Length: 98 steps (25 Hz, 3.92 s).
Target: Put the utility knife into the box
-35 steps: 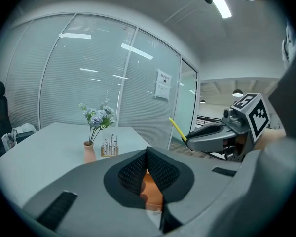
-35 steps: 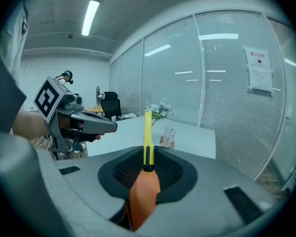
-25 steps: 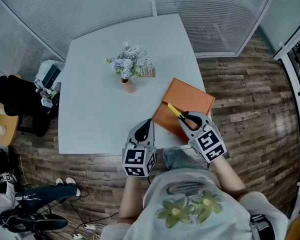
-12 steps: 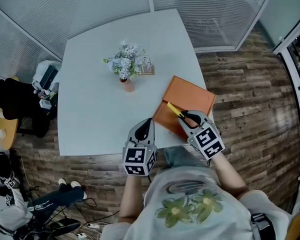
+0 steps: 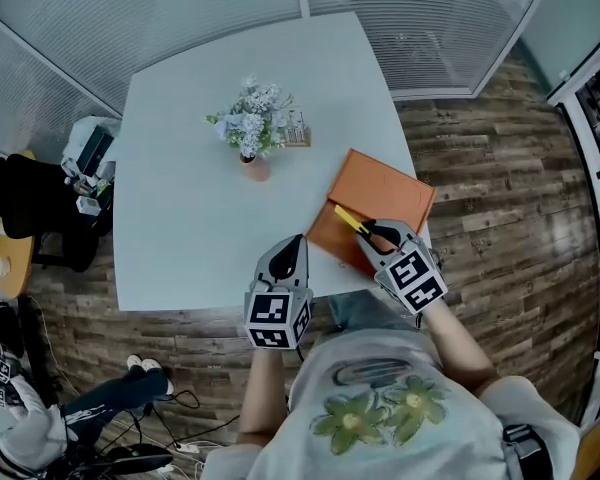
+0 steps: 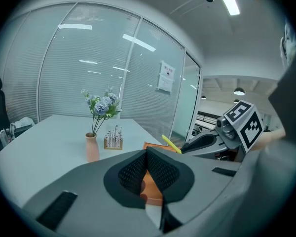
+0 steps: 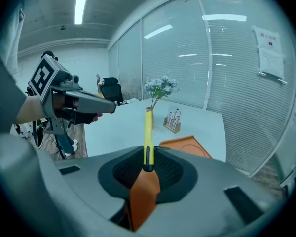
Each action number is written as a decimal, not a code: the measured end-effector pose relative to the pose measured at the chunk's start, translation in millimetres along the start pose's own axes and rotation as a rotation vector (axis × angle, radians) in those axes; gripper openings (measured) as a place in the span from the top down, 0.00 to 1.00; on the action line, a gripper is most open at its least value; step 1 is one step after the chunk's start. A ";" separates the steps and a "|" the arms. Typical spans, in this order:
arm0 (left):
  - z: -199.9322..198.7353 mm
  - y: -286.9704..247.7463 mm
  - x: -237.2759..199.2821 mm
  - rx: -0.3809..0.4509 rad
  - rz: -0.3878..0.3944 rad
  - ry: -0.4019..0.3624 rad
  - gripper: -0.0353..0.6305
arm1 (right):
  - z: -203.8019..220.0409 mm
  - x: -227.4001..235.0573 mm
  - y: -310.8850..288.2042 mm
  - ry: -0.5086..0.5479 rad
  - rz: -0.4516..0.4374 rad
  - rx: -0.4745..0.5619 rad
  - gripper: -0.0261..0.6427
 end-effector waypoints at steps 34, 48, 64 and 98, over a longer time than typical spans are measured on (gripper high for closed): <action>12.8 -16.9 -14.6 -0.053 -0.005 0.000 0.94 | 44.1 3.5 -52.2 0.022 -0.040 -0.175 0.86; 13.5 -21.3 -15.2 -0.061 0.017 0.014 0.94 | 56.9 2.8 -71.6 0.035 -0.069 -0.234 0.86; 18.3 -28.0 -21.1 -0.082 0.031 0.043 0.94 | 76.5 2.3 -94.9 0.059 -0.080 -0.322 0.86; 17.7 -27.4 -33.1 -0.082 0.062 0.069 0.94 | 107.1 3.6 -118.0 0.087 -0.073 -0.470 0.85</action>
Point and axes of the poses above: the fingertips, and each gripper's own axes: y backward along the fingers, x to its right, z out of its underside, the point moved 4 cm from there along y, backward along the fingers, and after that the axes turned 3 degrees about -y, right-handed, at the moved point
